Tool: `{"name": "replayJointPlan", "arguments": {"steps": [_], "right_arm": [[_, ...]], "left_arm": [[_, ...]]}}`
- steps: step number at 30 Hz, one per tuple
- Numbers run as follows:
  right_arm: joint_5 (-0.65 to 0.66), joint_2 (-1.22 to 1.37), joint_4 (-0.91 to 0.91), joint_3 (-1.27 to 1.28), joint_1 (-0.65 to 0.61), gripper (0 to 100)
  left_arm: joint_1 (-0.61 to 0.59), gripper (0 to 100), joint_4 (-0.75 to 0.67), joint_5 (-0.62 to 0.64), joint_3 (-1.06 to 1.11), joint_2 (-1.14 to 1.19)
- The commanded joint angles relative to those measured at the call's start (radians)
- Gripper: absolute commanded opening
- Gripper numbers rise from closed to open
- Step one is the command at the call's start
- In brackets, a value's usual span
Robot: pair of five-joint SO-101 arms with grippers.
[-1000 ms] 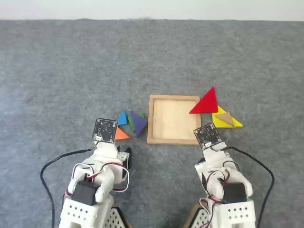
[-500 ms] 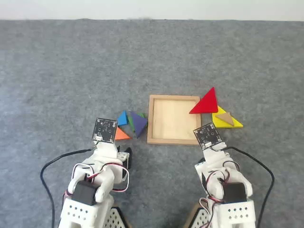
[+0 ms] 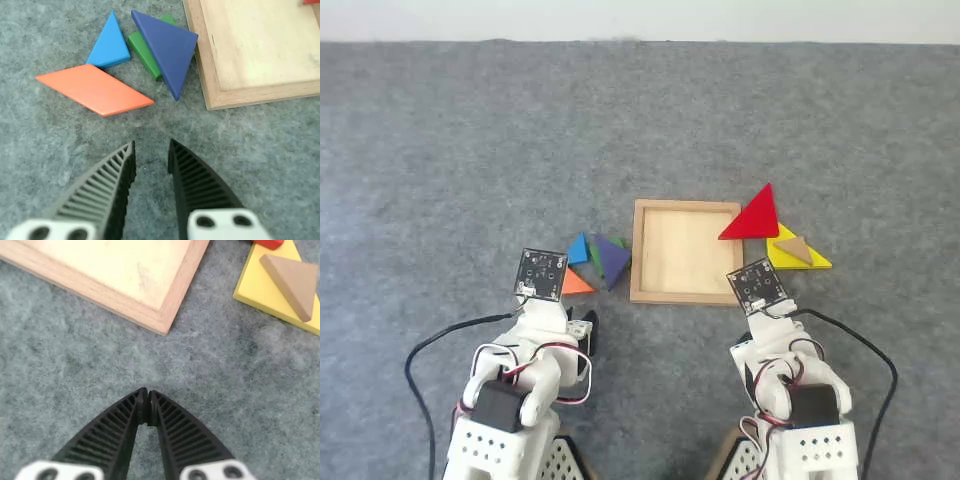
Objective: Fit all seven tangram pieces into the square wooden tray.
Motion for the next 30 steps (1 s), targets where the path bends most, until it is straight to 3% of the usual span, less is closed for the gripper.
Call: {"name": "replayJointPlan", "arguments": {"steps": [1, 8, 15, 21, 30], "right_arm": [[0.009, -0.021, 0.005, 0.017, -0.012, 0.9], [0.014, -0.022, -0.019, 0.008, -0.004, 0.9], [0.296, -0.035, -0.174, 0.011, 0.194, 0.8], [0.235, -0.031, -0.171, -0.012, 0.28, 0.9], [0.169, 0.018, -0.099, -0.367, 0.285, 0.9]], "left_arm": [[0.002, 11, 0.002, 0.006, -0.012, -0.017], [0.002, 11, 0.002, 0.006, -0.012, -0.017], [0.002, 11, 0.002, 0.006, -0.012, -0.017], [0.002, 11, 0.002, 0.006, -0.012, -0.017], [0.002, 11, 0.002, 0.006, -0.012, -0.017]]}}
